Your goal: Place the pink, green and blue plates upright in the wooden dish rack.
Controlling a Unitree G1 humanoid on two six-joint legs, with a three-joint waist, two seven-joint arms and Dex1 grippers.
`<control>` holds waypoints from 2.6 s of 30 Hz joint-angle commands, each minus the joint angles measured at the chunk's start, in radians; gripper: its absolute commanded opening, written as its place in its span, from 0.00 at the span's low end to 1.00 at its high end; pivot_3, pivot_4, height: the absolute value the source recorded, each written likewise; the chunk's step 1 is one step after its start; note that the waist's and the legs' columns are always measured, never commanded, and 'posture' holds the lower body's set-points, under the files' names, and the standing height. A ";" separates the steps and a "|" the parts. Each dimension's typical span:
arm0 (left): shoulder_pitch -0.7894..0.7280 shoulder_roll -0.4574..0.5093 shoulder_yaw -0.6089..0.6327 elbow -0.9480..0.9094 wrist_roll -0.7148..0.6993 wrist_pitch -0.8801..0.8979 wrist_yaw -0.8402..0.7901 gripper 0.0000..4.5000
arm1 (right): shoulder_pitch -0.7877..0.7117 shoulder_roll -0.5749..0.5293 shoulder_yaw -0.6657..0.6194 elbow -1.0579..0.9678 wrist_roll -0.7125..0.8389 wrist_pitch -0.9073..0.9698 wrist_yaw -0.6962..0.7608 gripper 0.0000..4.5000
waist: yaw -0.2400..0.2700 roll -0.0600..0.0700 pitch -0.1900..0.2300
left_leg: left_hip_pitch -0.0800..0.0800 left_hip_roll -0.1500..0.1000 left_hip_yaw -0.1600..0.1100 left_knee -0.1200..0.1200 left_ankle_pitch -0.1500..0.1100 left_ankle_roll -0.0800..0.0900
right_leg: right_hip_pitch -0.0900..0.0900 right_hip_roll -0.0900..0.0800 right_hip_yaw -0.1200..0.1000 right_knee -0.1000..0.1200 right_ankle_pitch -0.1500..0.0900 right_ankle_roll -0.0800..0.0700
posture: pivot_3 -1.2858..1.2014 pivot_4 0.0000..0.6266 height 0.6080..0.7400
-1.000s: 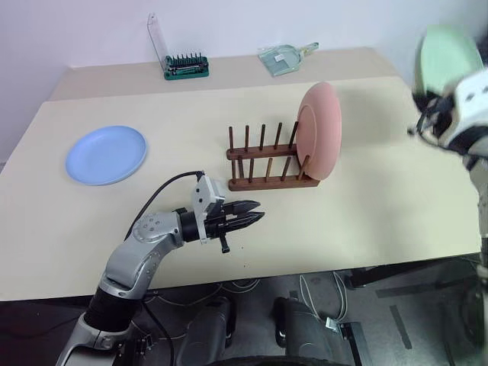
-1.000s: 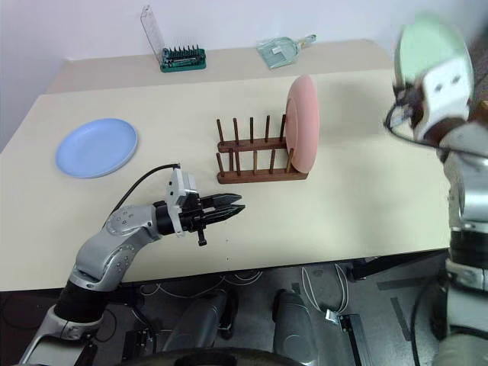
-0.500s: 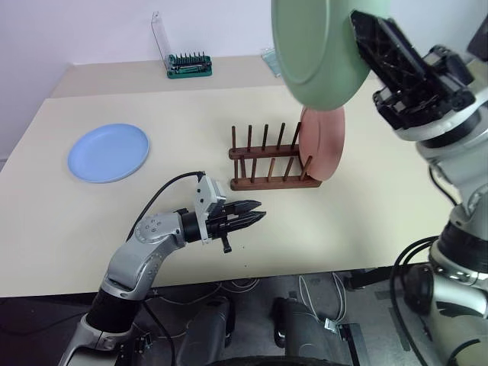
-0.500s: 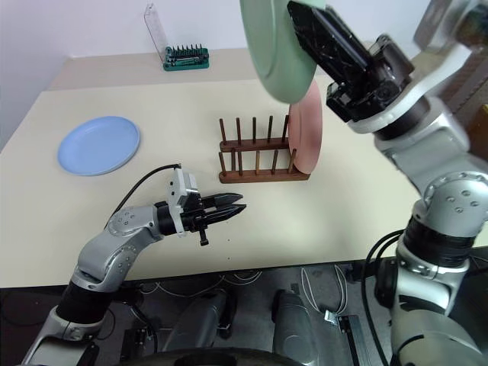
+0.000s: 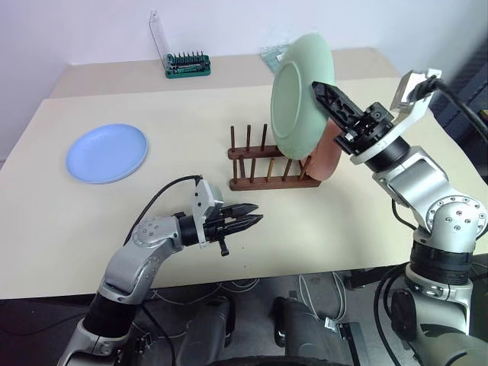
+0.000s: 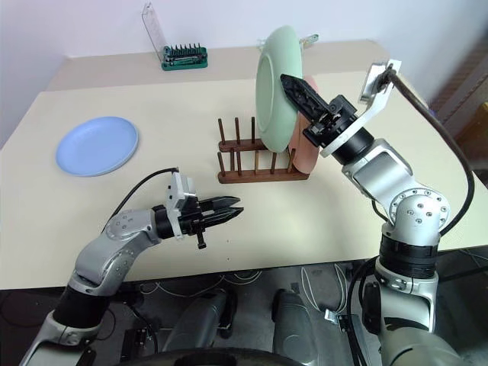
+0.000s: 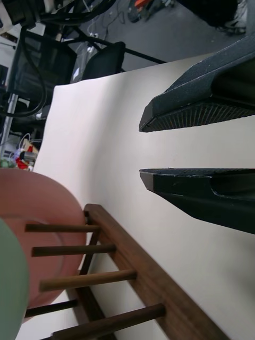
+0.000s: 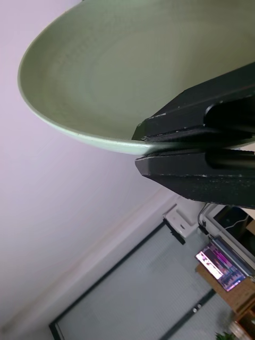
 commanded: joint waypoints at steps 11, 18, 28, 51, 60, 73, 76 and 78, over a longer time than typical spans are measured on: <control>0.014 -0.004 0.028 0.009 0.052 -0.096 0.034 0.24 | -0.016 0.038 0.030 0.027 -0.024 0.023 -0.085 0.01 | 0.000 0.000 0.000 | 0.000 0.000 0.000 0.000 0.000 0.000 | 0.000 0.000 0.000 0.000 0.000 0.000 | 0.52 0.24 1.00; 0.021 -0.008 0.064 0.035 0.107 -0.146 0.115 0.24 | -0.020 0.049 0.036 0.034 -0.031 0.036 -0.097 0.01 | 0.000 0.000 0.000 | 0.000 0.000 0.000 0.000 0.000 0.000 | 0.000 0.000 0.000 0.000 0.000 0.000 | 0.52 0.24 1.00; 0.017 -0.003 0.072 0.005 0.089 -0.123 0.131 0.24 | -0.032 0.054 0.035 0.032 -0.043 0.041 -0.098 0.99 | 0.000 0.000 0.000 | 0.000 0.000 0.000 0.000 0.000 0.000 | 0.000 0.000 0.000 0.000 0.000 0.000 | 0.52 0.24 1.00; -0.070 -0.062 0.360 0.064 0.050 -0.015 0.466 0.63 | -0.220 -0.360 0.270 -0.170 -0.605 -0.068 0.357 1.00 | -0.002 -0.001 0.003 | -0.001 0.001 0.001 0.000 0.000 0.000 | -0.002 0.001 -0.002 0.000 -0.002 0.004 | 0.52 0.24 1.00; -0.208 -0.034 0.652 0.136 0.172 0.292 0.995 0.99 | -0.254 -0.273 0.401 -0.107 -0.877 -0.204 0.550 1.00 | 0.003 -0.011 0.006 | 0.000 0.002 0.002 0.001 0.000 -0.001 | -0.002 0.005 -0.001 0.001 0.004 0.009 | 0.52 0.24 1.00; -0.490 0.023 0.870 0.618 0.116 0.498 1.129 0.99 | -0.225 -0.178 0.381 -0.124 -0.956 -0.204 0.616 1.00 | 0.026 -0.017 0.007 | -0.001 0.001 0.000 0.001 0.000 -0.006 | -0.003 0.006 -0.001 0.001 0.006 0.007 | 0.52 0.24 1.00; -0.526 0.014 0.916 0.680 0.083 0.459 1.138 0.81 | -0.202 -0.176 0.372 -0.143 -0.968 -0.194 0.601 1.00 | 0.025 -0.017 0.007 | -0.001 0.001 0.000 0.001 -0.001 -0.007 | -0.003 0.006 -0.001 0.001 0.006 0.007 | 0.52 0.24 1.00; -0.534 0.013 0.913 0.691 0.080 0.443 1.136 0.58 | -0.189 -0.174 0.368 -0.155 -0.975 -0.190 0.594 1.00 | 0.025 -0.017 0.007 | -0.001 0.001 0.000 0.001 -0.001 -0.009 | -0.003 0.006 -0.001 0.001 0.006 0.007 | 0.52 0.24 1.00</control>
